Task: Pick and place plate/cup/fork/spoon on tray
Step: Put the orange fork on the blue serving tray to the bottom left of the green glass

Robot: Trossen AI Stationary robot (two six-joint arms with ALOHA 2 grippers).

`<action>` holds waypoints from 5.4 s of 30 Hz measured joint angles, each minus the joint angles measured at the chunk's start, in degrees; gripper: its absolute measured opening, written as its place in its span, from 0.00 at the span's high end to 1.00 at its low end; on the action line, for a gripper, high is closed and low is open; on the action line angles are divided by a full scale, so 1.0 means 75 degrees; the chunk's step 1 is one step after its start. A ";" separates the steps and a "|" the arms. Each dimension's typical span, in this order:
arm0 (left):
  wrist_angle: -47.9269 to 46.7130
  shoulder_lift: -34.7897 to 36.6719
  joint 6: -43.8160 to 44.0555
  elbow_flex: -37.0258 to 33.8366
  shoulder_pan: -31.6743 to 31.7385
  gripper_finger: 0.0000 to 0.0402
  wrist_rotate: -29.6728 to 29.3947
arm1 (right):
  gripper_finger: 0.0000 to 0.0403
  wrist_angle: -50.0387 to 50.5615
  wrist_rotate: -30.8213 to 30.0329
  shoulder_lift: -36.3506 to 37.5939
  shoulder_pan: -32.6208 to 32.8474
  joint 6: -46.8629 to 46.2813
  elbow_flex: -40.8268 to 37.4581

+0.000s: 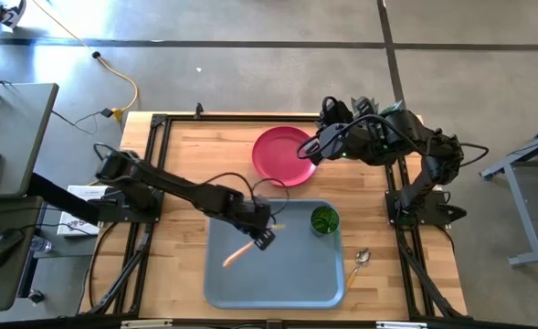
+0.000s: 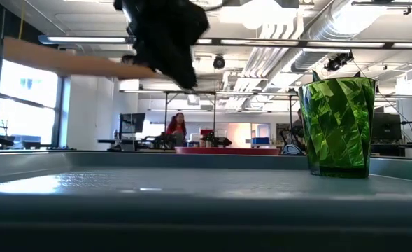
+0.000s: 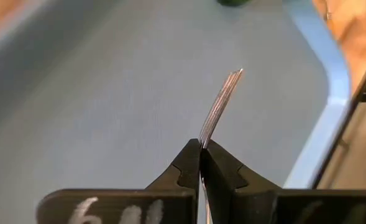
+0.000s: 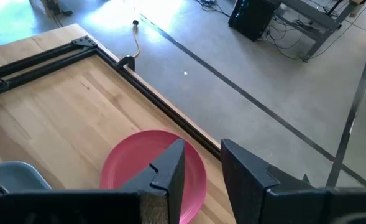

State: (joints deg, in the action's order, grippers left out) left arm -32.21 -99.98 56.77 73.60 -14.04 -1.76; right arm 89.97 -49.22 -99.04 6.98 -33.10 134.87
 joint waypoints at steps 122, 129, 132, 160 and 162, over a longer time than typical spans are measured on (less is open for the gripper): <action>0.5135 0.1410 0.9350 -0.6248 -0.3576 0.86 -0.4182 | 0.77 -0.0367 0.0649 0.0001 -0.0047 -0.0586 0.0000; 0.5135 0.1424 0.9361 -0.6251 -0.3573 0.87 -0.4145 | 0.77 -0.0366 0.0649 0.0003 -0.0047 -0.0537 0.0000; 0.5133 0.1424 0.9419 -0.6251 -0.3573 0.87 -0.4142 | 0.77 -0.0366 0.0649 0.0000 -0.0047 -0.0530 0.0000; 0.4733 0.1774 0.9276 -0.6263 -0.3575 0.87 -0.4238 | 0.77 -0.0316 0.0787 0.0000 -0.0044 -0.0527 0.0000; 0.4724 0.1774 0.9238 -0.6264 -0.3576 0.87 -0.4233 | 0.77 -0.0314 0.0792 0.0000 -0.0044 -0.0527 0.0000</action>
State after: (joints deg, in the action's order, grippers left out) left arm 3.22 -86.67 126.06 26.63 -40.86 -33.50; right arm 87.61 -43.29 -99.04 6.66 -37.06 134.87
